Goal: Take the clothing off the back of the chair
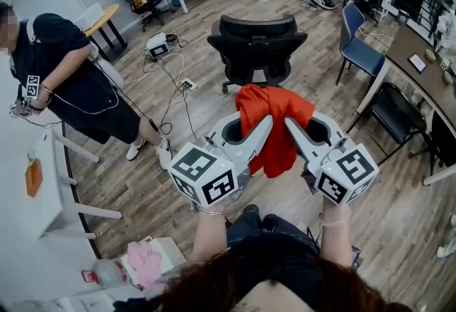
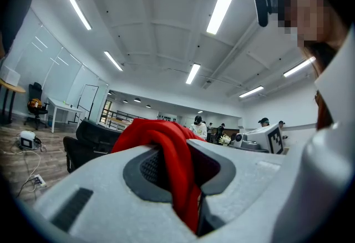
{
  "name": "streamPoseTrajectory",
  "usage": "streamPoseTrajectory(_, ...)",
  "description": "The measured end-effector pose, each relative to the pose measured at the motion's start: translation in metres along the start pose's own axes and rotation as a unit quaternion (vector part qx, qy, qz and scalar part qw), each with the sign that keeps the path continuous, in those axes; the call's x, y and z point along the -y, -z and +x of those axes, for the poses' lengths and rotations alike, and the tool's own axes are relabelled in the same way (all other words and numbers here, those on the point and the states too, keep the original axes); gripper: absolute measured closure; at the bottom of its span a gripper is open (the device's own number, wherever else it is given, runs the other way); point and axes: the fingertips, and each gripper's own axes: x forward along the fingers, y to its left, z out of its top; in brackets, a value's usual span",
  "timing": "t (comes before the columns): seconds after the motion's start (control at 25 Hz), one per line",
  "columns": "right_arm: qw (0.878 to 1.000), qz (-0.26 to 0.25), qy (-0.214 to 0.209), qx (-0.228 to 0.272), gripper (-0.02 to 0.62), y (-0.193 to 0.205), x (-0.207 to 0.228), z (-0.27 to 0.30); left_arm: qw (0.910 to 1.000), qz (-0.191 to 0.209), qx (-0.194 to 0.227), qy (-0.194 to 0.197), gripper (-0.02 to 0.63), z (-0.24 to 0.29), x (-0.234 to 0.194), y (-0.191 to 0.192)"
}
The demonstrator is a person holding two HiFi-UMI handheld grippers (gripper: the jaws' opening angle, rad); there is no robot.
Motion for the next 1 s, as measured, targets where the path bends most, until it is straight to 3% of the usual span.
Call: streamPoseTrajectory(1.0, 1.0, 0.003, 0.01, 0.001, 0.526, 0.002, 0.01, 0.021, 0.9998, 0.0, -0.009, 0.015, 0.526, 0.008, -0.023, -0.003)
